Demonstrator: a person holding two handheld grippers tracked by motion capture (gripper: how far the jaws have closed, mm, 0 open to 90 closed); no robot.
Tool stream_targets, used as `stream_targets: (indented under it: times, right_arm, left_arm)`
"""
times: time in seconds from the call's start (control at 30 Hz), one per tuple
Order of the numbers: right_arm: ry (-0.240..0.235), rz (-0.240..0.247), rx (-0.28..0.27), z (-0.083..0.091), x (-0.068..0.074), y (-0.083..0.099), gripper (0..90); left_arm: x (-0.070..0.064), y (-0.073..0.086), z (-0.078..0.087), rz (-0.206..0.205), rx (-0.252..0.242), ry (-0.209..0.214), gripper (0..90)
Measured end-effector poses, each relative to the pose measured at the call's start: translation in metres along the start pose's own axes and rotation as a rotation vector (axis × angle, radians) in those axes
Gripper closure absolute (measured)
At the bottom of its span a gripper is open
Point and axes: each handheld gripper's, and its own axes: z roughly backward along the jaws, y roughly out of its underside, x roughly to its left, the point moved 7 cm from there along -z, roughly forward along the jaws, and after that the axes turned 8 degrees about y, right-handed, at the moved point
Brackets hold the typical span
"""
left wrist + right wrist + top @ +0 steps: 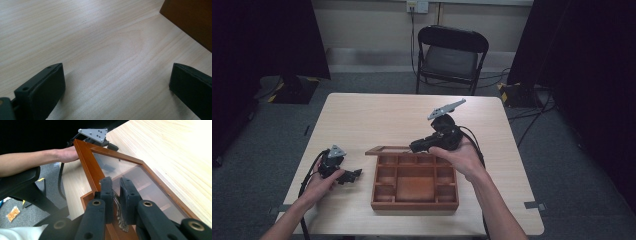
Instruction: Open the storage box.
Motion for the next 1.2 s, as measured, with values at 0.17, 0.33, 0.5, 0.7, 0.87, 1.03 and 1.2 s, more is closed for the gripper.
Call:
stream_targets:
  times: [0.17, 0.33, 0.5, 0.7, 0.87, 1.03, 1.2]
  right_arm:
    - [0.002, -0.003, -0.008, 0.0003, -0.0020, -0.0020, 81.8]
    - [0.000, -0.011, -0.014, 0.0007, -0.0035, -0.0036, 81.8]
    - [-0.004, -0.016, -0.022, 0.0011, -0.0058, -0.0057, 81.8]
    - [-0.009, -0.021, -0.030, 0.0012, -0.0072, -0.0066, 81.9]
    - [-0.007, -0.020, -0.035, 0.0013, -0.0073, -0.0065, 81.9]
    - [-0.011, -0.023, -0.043, 0.0000, -0.0075, -0.0071, 82.0]
    - [-0.012, -0.025, -0.045, 0.0001, -0.0076, -0.0071, 82.0]
  left_arm:
    - [0.0000, -0.0001, 0.0000, -0.001, -0.001, 0.000, 0.0]
    - [0.0001, 0.0000, 0.0000, -0.001, 0.000, -0.002, 0.0]
    - [0.0000, -0.0001, -0.0001, -0.001, -0.001, 0.000, 0.0]
    - [0.0000, 0.0000, 0.0000, 0.000, 0.000, 0.000, 0.0]
    - [0.0000, 0.0000, 0.0000, 0.000, 0.000, 0.000, 0.0]
    - [0.0001, -0.0001, -0.0001, -0.001, 0.000, -0.002, 0.0]
    - [0.0000, 0.0000, 0.0000, 0.000, 0.000, 0.000, 0.0]
